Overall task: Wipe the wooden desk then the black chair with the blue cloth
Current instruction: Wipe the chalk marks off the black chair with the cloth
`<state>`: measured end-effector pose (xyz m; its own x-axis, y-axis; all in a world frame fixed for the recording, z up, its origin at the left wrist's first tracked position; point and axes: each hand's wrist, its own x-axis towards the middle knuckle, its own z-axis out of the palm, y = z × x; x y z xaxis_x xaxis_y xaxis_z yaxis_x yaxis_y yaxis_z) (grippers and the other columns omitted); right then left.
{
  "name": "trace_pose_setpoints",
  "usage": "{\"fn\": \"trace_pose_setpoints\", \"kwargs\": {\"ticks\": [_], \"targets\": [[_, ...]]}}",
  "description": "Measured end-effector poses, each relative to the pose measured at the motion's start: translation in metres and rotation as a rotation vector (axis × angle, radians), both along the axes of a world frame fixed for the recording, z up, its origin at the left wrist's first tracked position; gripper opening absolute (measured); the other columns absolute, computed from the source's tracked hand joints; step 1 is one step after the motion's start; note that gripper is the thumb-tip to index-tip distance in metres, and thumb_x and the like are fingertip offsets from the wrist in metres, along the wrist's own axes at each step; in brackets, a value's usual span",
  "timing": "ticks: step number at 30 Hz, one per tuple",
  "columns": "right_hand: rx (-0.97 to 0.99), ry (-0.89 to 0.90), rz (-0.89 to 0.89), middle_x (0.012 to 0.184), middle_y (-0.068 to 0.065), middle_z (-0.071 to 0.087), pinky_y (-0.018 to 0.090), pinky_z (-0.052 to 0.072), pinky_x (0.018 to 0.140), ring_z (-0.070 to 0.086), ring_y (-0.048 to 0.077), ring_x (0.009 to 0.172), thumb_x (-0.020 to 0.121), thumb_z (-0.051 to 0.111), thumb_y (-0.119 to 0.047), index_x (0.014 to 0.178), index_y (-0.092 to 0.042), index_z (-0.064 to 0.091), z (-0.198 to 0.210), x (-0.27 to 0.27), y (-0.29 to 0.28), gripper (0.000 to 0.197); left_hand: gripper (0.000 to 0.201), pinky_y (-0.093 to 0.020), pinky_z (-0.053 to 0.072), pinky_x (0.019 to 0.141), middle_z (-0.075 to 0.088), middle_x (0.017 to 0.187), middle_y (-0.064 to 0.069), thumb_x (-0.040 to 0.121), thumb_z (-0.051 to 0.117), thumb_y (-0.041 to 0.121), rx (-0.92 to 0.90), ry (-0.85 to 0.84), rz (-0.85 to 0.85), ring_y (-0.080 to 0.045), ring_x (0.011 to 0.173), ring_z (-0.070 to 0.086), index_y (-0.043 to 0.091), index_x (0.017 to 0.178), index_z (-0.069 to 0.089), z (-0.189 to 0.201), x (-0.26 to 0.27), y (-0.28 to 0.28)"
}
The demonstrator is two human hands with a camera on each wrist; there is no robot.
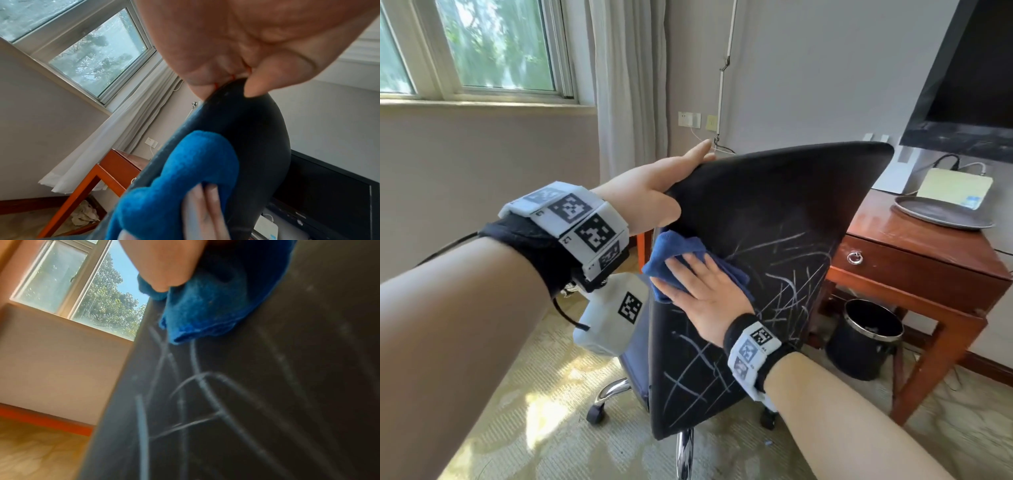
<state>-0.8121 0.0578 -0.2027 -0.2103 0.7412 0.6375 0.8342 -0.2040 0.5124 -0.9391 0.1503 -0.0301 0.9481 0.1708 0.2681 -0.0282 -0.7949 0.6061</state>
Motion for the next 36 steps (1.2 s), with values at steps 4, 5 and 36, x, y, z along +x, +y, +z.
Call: {"fn": "trace_pose_setpoints", "kwargs": {"ticks": [4,5,36], "targets": [[0.07,0.006,0.061,0.137,0.014,0.03,0.048,0.023,0.11,0.032,0.035,0.125,0.066,0.056,-0.006,0.132,-0.016,0.043,0.034,0.027,-0.018,0.068,0.091,-0.035,0.022,0.117,0.03,0.148,0.02,0.08,0.039,-0.021,-0.098,-0.012,-0.008,-0.005,0.14,0.023,0.036,0.148,0.017,-0.003,-0.001,0.006],[0.131,0.03,0.018,0.136,0.019,0.03,0.052,0.03,0.105,0.033,0.039,0.124,0.065,0.06,-0.005,0.131,-0.014,0.043,0.043,0.036,-0.024,0.068,0.093,-0.035,0.022,0.117,0.031,0.147,0.021,0.079,0.039,-0.023,-0.122,-0.02,-0.027,-0.003,0.139,0.025,0.036,0.147,0.018,-0.003,-0.001,0.008],[0.699,0.79,-0.02,0.146,0.038,0.005,0.047,0.017,0.11,0.003,0.041,0.137,0.097,0.033,-0.04,0.142,-0.017,0.014,0.007,0.034,0.02,0.054,0.095,-0.024,0.024,0.105,-0.016,0.156,-0.005,0.092,0.054,0.013,0.326,-0.254,0.298,-0.027,0.138,0.024,0.04,0.119,-0.034,-0.091,0.009,0.023]]}}
